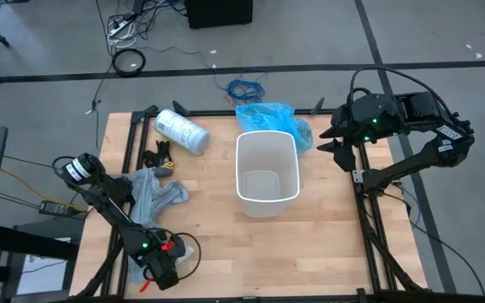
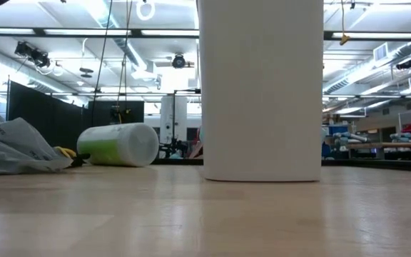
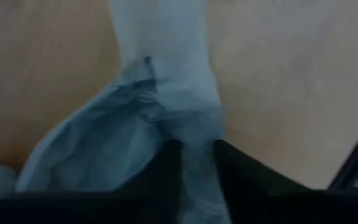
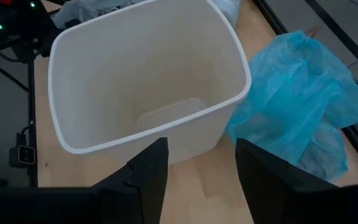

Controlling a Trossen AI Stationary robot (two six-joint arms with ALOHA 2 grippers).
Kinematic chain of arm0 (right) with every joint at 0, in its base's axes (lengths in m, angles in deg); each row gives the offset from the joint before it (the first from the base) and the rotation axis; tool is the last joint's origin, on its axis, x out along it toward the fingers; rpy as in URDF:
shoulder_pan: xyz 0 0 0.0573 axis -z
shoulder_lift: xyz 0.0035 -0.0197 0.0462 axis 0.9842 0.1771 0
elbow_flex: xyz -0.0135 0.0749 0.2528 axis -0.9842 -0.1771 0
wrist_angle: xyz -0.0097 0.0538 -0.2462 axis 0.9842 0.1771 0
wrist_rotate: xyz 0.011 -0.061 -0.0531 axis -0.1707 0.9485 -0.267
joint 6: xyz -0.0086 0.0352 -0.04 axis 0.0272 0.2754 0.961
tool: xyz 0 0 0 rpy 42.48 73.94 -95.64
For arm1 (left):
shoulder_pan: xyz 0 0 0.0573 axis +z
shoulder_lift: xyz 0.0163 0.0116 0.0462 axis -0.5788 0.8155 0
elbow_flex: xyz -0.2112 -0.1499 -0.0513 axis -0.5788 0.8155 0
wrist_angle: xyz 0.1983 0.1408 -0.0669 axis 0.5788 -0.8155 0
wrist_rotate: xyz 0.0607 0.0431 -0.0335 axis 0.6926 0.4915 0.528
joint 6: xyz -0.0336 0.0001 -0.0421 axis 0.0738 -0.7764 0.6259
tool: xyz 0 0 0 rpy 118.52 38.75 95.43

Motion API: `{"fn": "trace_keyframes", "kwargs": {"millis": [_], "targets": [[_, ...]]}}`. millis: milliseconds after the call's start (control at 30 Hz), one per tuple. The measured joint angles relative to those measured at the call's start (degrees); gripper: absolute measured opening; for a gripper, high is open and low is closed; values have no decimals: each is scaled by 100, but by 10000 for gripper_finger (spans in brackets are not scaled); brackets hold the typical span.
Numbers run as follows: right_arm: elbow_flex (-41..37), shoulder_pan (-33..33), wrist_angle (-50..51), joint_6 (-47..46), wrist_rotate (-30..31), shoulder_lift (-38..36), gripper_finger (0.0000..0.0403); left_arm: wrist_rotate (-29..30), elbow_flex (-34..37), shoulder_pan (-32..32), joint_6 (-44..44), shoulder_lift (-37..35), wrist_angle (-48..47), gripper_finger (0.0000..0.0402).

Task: Place trash/remove bag and relplace
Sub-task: Put the gray trash bag into the trash bin

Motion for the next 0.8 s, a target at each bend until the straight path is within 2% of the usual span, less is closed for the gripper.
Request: {"fn": "trace_keyframes", "kwargs": {"millis": [133,267,367,567,800], "targets": [[0,-1,-1,6,0,0,174,82,7,-2,15,12,-130,20],[0,-2,97,15,0,0,171,100,-169,49,46,32,-370,5],[0,0,197,39,22,0,170,202,-533,186,-101,-68,-900,3],[0,0,210,155,274,-2,168,1729,-1671,700,-676,-520,-2346,2],[-3,-11,-161,128,76,-1,167,3210,-3405,1282,-1680,-702,-3596,1]]}}
